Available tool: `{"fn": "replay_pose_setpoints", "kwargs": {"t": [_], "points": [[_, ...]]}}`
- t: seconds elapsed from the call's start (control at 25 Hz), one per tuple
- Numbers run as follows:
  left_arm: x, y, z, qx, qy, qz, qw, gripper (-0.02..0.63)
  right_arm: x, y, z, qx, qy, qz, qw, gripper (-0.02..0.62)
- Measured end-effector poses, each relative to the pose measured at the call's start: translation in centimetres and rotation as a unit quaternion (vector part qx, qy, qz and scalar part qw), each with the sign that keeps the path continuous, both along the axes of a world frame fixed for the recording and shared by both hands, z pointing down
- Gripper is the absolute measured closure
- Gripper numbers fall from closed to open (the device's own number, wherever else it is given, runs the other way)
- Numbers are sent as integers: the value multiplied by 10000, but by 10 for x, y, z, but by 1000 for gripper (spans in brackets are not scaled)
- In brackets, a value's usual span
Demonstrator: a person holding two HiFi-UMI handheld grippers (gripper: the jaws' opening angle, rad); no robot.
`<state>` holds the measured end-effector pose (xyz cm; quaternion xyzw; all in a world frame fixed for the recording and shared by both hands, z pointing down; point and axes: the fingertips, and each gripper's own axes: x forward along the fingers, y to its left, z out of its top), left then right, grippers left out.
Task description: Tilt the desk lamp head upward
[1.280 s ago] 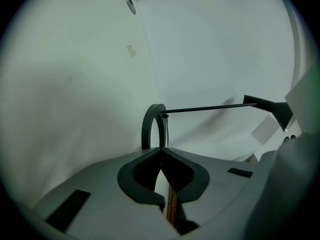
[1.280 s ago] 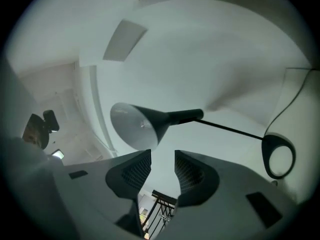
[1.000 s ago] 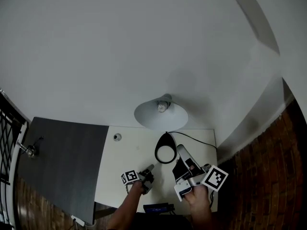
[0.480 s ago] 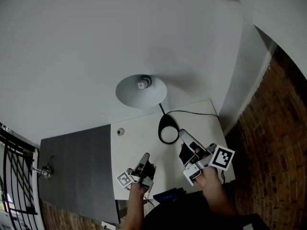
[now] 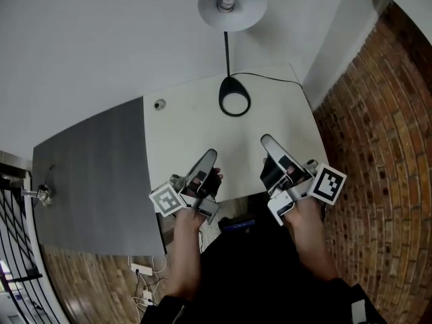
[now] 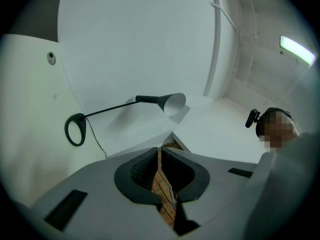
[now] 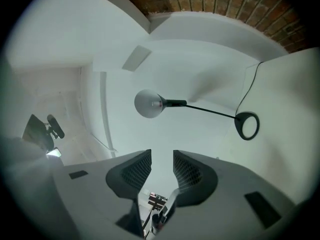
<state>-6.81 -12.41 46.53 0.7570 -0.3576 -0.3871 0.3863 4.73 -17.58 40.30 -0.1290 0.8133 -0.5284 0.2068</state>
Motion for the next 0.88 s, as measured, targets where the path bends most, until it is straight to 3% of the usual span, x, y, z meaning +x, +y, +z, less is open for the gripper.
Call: {"fn": "replay_pose_setpoints", "kwargs": {"t": [0.2, 0.72, 0.88], "points": [[18, 41, -12, 190, 380, 342, 9985, 592, 16, 48, 11, -220, 380, 278, 9987, 453], [35, 69, -61, 622, -181, 482, 9967, 592, 9, 82, -22, 220, 124, 81, 9996, 453], [56, 68, -67, 608, -142, 609, 9962, 592, 24, 83, -23, 261, 35, 95, 9996, 453]]}}
